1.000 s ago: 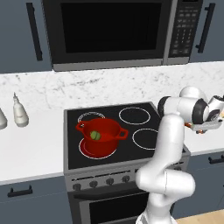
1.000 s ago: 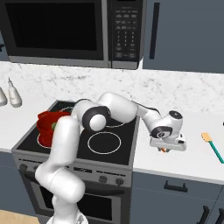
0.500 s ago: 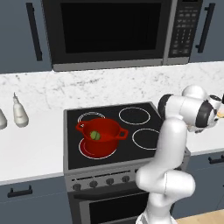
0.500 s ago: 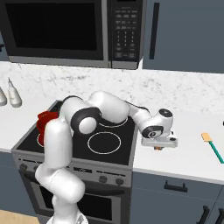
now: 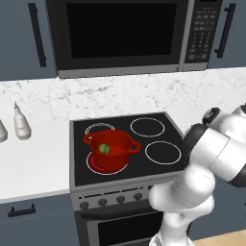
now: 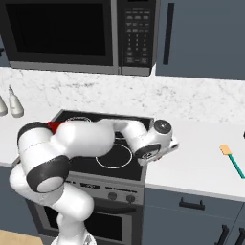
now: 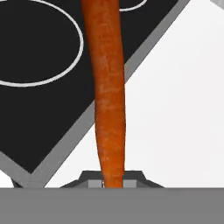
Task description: Put the lime and carrot in the pot. Retrieve the spatula and lightly stir the vegetables in the pot.
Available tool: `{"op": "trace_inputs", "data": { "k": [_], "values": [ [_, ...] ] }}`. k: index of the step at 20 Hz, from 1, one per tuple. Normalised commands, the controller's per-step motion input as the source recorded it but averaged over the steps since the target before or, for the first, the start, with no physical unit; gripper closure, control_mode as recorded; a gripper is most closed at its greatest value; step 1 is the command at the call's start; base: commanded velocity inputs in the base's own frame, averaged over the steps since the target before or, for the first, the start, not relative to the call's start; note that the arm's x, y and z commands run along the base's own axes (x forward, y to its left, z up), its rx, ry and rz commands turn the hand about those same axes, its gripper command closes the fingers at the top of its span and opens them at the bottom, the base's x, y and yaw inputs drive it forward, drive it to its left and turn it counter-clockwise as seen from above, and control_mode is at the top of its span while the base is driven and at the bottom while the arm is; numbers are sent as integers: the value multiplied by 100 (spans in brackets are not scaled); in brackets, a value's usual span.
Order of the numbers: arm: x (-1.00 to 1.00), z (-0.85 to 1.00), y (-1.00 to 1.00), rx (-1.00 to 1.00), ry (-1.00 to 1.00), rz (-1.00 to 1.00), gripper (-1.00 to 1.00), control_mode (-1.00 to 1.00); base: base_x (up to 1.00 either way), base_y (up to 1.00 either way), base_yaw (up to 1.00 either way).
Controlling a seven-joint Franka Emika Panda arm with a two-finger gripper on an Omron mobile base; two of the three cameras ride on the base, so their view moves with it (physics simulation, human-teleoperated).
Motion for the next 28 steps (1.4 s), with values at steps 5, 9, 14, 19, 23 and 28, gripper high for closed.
{"op": "trace_inputs", "data": {
  "k": [5,9,14,19,23,28],
  "values": [
    [-54,93,99,-39,0,62,100,-100,0,0,0],
    [-23,100,100,-41,11,44,100,-100,0,0,0],
    [-2,100,100,-32,5,34,100,-100,0,0,0],
    [0,100,92,-15,1,18,100,-100,0,0,0],
    [14,38,100,-11,13,16,100,-100,0,0,0],
    [35,3,100,-7,26,6,100,-100,0,0,0]
  ]
}}
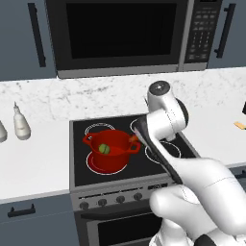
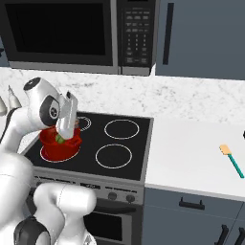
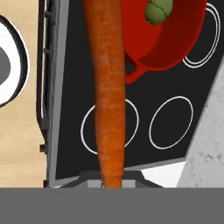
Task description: Put the lime and carrot in the pot. Retrieve the spatula and lightly stir the vegetables in the pot.
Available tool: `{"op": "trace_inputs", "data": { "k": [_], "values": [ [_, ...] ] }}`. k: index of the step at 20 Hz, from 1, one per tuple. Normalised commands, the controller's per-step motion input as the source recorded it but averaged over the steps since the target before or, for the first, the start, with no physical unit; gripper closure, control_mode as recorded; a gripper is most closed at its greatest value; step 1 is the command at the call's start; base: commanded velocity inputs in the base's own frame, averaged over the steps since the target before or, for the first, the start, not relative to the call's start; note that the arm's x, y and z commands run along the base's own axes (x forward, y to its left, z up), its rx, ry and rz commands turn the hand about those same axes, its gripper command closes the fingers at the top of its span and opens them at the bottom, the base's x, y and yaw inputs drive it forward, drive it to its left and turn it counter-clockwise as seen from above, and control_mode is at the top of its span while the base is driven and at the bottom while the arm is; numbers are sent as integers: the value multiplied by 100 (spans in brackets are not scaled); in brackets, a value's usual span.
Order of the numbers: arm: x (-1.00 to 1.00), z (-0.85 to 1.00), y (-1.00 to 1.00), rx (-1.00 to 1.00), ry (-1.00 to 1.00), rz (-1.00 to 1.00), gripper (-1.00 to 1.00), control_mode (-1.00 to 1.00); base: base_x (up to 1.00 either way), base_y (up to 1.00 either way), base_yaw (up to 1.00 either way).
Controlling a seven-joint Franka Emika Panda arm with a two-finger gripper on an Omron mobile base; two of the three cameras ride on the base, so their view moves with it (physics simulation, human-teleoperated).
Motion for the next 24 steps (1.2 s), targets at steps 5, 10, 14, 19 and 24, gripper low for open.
{"op": "trace_inputs", "data": {
  "k": [5,10,14,19,24],
  "values": [
    [49,-3,73,-5,25,1,100,-100,0,0,0],
    [33,-67,5,-18,13,0,100,-100,0,0,0],
    [23,-63,0,-19,7,0,100,-100,0,0,0],
    [34,-15,3,-14,0,0,100,-100,0,0,0],
    [34,0,0,-7,0,0,100,-100,0,0,0]
  ]
}}
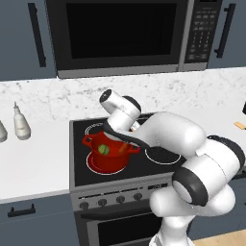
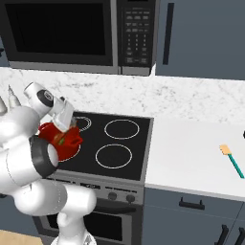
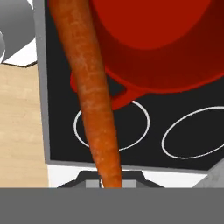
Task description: Put the lime and carrot in the pot. Retrieve the spatula and lightly stir the vegetables in the pot.
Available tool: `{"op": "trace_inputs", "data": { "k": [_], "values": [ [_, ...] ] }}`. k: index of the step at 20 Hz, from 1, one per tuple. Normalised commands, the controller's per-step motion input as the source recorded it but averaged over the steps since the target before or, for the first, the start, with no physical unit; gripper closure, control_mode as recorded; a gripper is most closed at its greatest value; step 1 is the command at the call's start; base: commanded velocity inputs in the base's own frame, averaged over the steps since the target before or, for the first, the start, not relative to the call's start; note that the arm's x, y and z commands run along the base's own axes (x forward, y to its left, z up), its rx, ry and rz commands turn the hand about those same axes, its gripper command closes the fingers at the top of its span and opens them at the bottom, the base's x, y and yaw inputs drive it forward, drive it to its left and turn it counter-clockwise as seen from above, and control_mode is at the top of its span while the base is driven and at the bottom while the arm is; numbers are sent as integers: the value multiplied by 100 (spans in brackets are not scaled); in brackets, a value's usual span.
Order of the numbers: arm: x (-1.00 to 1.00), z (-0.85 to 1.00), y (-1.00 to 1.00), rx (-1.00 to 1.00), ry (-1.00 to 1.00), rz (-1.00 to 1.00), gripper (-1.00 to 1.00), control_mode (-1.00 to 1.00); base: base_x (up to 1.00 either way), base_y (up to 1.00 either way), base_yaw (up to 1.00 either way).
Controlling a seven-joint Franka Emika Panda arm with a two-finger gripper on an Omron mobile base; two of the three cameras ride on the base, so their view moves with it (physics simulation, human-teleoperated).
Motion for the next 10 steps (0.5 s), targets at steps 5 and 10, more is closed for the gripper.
{"op": "trace_inputs", "data": {
  "k": [5,10],
  "values": [
    [24,-14,14,-2,0,0,100,-100,0,0,0],
    [22,-8,34,0,0,-1,100,-100,0,0,0]
  ]
}}
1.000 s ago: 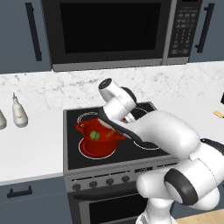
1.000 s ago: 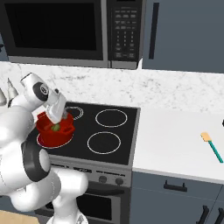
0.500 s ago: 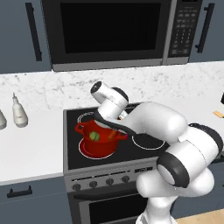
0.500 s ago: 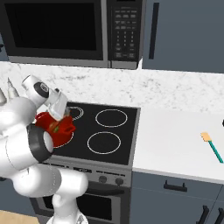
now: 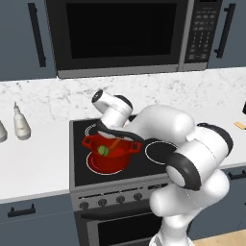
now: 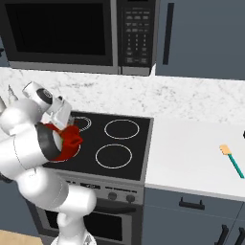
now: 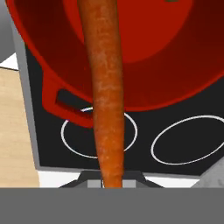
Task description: Put the lime and carrot in the pot. Retrieve the spatula and lightly stir the vegetables in the pot.
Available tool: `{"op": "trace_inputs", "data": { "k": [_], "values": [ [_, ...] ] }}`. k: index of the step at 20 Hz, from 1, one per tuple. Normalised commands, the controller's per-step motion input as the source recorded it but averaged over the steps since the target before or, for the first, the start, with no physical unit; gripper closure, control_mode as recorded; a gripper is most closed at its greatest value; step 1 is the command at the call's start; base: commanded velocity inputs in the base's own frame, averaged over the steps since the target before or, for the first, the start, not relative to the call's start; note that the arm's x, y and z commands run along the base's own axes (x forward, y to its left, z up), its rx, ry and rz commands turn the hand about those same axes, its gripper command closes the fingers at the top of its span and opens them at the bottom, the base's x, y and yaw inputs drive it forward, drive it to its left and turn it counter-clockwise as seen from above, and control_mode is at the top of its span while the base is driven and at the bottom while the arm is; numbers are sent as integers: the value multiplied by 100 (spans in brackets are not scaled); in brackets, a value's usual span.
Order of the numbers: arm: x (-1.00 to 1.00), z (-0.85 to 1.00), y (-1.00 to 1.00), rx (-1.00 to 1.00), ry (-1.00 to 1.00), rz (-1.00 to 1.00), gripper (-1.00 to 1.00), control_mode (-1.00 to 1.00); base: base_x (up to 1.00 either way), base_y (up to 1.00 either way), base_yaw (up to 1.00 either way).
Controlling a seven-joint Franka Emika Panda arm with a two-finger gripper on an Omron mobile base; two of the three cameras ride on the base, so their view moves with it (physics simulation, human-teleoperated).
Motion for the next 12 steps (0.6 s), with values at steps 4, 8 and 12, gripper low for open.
{"op": "trace_inputs", "data": {
  "k": [4,8,12],
  "values": [
    [24,-31,30,0,0,-1,100,-100,0,0,0],
    [6,-20,7,0,0,0,-100,-100,0,0,0],
    [0,-16,0,0,0,0,-100,-100,0,0,0]
  ]
}}
